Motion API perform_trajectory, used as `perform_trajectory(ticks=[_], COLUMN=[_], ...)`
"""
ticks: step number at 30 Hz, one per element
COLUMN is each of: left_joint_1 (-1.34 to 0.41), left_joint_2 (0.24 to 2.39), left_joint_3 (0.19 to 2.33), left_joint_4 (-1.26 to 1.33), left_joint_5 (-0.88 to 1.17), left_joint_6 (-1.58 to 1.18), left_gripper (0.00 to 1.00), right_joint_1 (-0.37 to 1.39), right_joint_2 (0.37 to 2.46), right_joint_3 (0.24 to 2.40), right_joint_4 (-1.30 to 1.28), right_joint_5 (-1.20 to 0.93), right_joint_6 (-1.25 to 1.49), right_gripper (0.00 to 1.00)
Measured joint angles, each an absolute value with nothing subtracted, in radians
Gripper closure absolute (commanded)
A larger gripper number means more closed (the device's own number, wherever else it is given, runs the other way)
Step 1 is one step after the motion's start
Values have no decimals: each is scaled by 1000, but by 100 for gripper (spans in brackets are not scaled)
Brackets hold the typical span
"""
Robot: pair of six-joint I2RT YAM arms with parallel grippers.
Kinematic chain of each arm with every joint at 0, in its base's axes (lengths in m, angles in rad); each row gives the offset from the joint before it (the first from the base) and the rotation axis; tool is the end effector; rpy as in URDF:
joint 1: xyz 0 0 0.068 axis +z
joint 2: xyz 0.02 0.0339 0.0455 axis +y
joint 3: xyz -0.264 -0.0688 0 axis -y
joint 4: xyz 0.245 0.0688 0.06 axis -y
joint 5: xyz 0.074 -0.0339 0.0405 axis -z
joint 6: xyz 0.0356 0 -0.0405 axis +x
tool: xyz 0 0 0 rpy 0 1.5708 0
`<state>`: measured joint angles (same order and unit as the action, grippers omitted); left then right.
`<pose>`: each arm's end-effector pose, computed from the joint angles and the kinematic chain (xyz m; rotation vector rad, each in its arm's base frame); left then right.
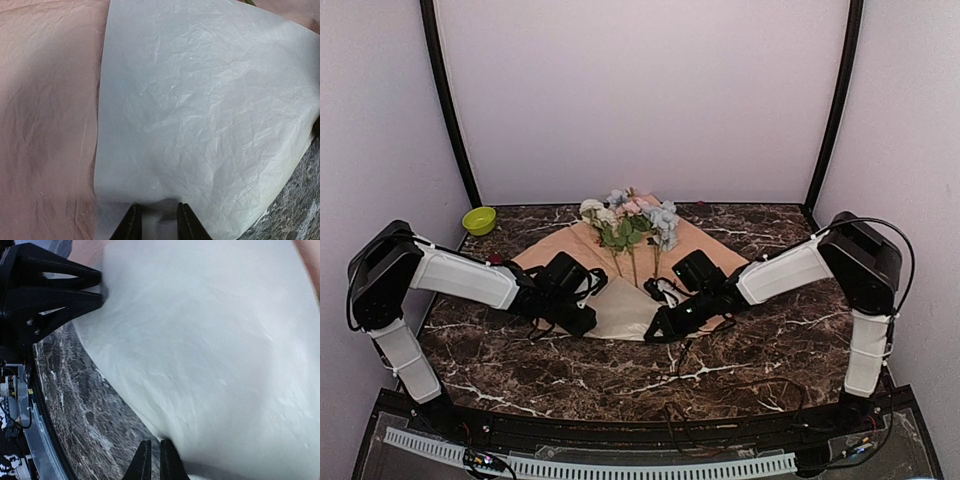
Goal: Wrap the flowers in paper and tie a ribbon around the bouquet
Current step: Press the fold line on the 1/4-folded wrapping paper.
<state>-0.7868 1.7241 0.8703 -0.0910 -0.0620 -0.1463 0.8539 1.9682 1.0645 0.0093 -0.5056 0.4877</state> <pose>0.2351 -0.2326 0.1404 0.7752 2.4182 -0.2993 0.2411 0.3029 0.1196 -0.7307 2.6027 1.1334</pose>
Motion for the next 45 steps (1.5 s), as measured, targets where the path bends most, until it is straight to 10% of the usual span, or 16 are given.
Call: perform_trajectory(ticks=[16, 26, 45], left_joint_1=[-756, -755, -755], left_joint_2=[1653, 1652, 1699], left_joint_3=[780, 787, 873], left_joint_4=[-57, -61, -151], left_joint_5=[18, 17, 18], left_joint_6=[-196, -195, -156], left_gripper=[75, 74, 72], right_joint_1=[751, 853, 769], right_joint_2=[1687, 1741, 1836], right_joint_3=[857, 1105, 1148], right_joint_4=[-271, -323, -234], right_joint_5=[-371, -491, -315], right_joint_6=[470, 377, 365], right_gripper=[90, 86, 46])
